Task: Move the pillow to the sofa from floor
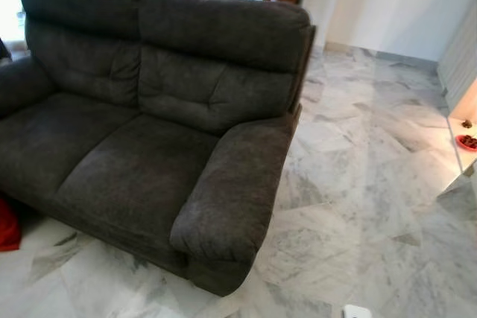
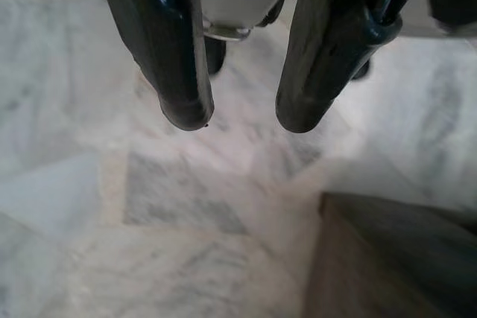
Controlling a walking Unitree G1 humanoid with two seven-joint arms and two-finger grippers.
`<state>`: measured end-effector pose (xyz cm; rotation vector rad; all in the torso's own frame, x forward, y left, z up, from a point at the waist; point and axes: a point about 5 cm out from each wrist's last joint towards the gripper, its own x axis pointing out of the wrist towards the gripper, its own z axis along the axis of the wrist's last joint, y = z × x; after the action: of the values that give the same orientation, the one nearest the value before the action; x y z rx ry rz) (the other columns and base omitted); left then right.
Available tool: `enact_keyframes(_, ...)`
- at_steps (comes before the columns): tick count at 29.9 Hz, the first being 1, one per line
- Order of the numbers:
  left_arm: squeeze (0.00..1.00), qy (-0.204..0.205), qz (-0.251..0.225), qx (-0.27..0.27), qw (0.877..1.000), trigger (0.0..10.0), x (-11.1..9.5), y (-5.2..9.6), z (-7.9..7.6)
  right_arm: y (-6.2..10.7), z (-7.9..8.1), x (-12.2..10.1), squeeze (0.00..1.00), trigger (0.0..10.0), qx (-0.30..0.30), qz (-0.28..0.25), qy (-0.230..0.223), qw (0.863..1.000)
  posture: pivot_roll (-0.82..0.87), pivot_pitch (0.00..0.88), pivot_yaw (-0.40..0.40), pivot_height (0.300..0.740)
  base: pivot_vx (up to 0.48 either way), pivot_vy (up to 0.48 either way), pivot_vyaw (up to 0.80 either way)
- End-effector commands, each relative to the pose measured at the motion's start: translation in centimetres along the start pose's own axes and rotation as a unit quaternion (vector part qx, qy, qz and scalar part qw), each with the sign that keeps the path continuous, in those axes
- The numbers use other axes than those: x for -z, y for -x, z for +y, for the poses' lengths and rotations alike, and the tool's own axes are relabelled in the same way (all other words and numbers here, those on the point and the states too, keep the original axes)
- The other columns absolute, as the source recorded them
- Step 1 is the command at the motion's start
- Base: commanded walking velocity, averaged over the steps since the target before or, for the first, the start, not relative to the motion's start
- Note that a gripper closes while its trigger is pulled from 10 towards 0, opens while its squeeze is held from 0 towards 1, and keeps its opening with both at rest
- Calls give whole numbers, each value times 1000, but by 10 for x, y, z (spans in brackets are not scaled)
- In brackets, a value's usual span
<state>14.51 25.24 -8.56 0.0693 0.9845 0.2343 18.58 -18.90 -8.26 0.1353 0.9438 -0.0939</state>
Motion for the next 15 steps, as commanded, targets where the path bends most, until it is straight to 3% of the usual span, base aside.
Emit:
enact_keyframes(1, 0, -2, 11, 6, 1000, 10000, 5, 1, -5, 2, -11, 4, 0, 10000, 15, 5, -4, 1000, 37, 60, -5, 740, 0, 345, 0)
enact_keyframes(15, 0, -1, 11, 6, 1000, 10000, 6, 1, -5, 2, -11, 4, 0, 10000, 14, 8, -8, 1000, 36, 61, -5, 740, 0, 341, 0)
